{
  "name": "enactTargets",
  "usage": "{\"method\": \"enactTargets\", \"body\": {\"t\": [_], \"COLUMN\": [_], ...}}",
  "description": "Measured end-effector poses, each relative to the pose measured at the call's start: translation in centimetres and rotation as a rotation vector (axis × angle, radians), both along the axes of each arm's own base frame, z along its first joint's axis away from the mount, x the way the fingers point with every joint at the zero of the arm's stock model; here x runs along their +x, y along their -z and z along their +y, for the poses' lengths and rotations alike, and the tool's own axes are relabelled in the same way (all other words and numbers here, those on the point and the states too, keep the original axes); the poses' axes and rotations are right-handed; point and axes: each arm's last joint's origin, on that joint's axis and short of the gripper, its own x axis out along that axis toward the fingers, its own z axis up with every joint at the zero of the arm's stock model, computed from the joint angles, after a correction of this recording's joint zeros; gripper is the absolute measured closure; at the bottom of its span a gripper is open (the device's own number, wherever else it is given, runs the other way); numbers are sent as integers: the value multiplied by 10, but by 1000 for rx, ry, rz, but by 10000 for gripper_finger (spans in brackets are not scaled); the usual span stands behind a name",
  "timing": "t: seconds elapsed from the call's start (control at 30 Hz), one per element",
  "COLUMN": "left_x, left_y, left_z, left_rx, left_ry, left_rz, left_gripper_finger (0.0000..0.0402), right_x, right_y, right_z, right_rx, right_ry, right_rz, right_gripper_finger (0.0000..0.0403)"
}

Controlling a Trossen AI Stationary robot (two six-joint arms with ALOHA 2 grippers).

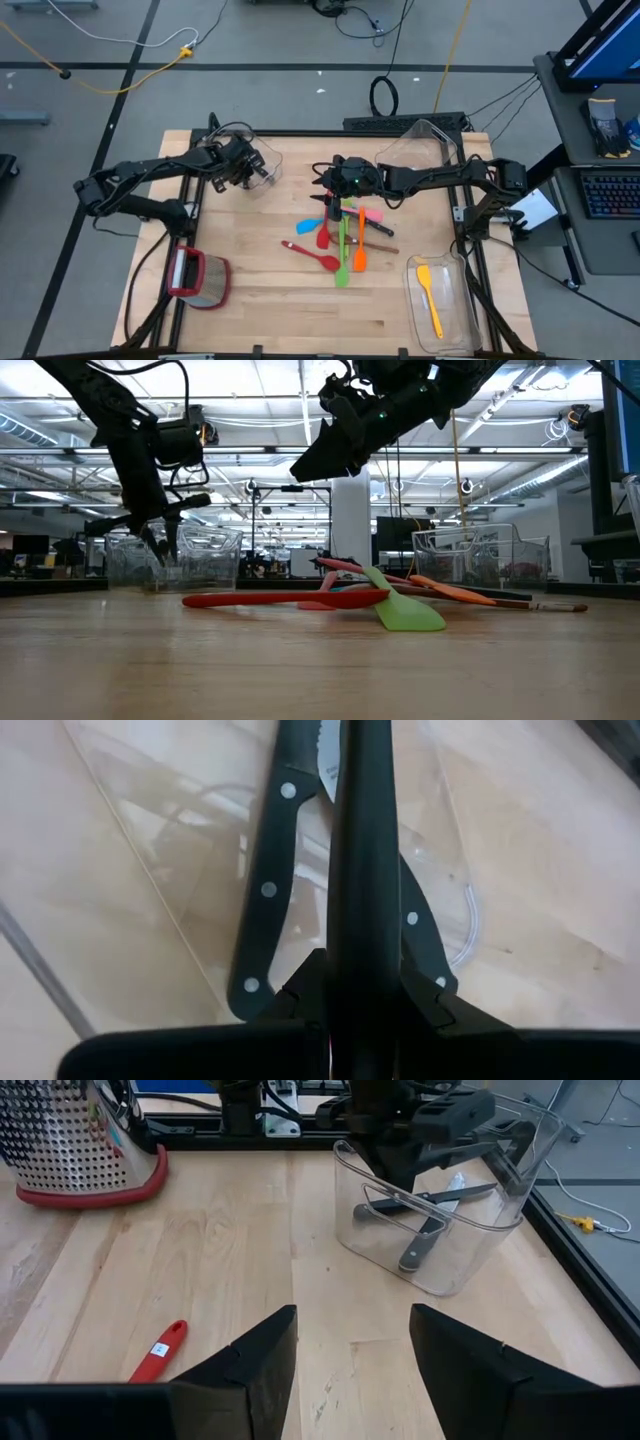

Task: Pick & Place Kitchen Items
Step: Put the black kitchen knife into the top left transparent bin, then put the red serving spoon into the top right transparent bin

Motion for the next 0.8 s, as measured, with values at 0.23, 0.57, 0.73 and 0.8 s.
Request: {"method": "enactTargets", "body": {"t": [0.23,0.57,0.73,0.8], "left_x": [0,1,7,8], "left_y": [0,-1,-9,-16], "left_z": [0,1,5,6], "left_rx": [8,12,83,132], "left_ry": [19,15,27,40], "left_rz": [7,-5,-99,-145], "left_gripper_finger": [313,248,246,246], "right_x": [0,0,0,0], "right_y": [0,0,0,0], "right_z": [0,0,0,0], "right_rx": [0,0,0,0], "right_ry": [0,0,1,1], "right_rz": [0,-1,-1,-1], "right_gripper_finger": [217,218,218,218]}}
